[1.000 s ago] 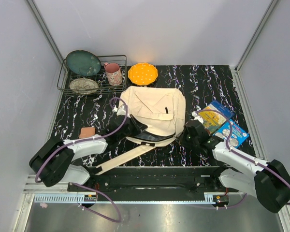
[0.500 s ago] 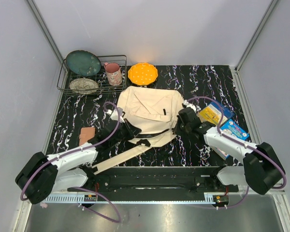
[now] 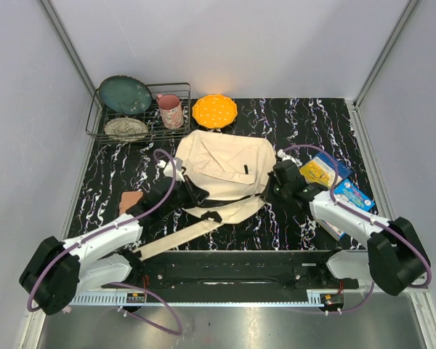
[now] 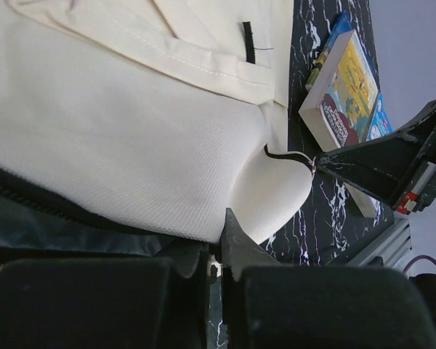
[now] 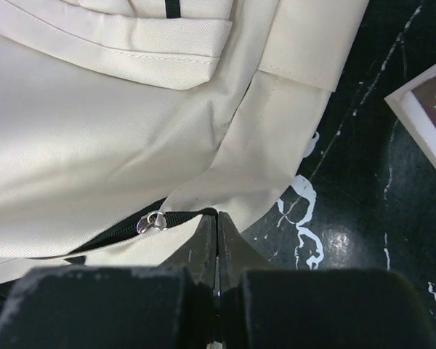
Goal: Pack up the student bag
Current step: Unzip the student bag at the center of the board.
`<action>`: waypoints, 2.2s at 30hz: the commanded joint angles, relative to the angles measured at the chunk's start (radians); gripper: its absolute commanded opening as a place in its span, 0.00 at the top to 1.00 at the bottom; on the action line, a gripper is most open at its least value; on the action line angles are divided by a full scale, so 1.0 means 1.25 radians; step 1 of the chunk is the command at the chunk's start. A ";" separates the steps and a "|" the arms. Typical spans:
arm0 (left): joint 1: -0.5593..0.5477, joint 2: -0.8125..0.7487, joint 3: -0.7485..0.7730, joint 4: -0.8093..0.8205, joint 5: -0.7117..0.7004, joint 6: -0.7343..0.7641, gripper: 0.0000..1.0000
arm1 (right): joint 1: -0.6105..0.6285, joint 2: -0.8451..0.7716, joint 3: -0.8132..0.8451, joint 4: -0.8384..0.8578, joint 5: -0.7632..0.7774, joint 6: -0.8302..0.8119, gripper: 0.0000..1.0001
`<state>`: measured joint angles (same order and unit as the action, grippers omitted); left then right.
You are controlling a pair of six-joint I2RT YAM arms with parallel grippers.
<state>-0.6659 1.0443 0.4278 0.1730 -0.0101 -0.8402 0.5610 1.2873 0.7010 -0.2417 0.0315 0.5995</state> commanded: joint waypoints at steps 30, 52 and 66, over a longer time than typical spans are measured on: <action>-0.372 0.145 0.228 -0.048 -0.139 0.538 0.01 | -0.045 -0.097 -0.007 0.004 -0.217 -0.051 1.00; -0.505 0.317 0.247 0.071 -0.245 0.650 0.19 | -0.045 -0.157 -0.011 -0.021 -0.201 -0.046 1.00; -0.506 0.462 0.200 0.321 -0.421 0.806 0.20 | -0.045 -0.221 -0.048 -0.012 -0.231 -0.033 1.00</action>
<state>-1.2957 1.5814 0.6460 0.4175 -0.4583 0.0834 0.5102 1.0546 0.6559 -0.2855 -0.2287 0.5468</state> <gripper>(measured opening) 0.812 0.009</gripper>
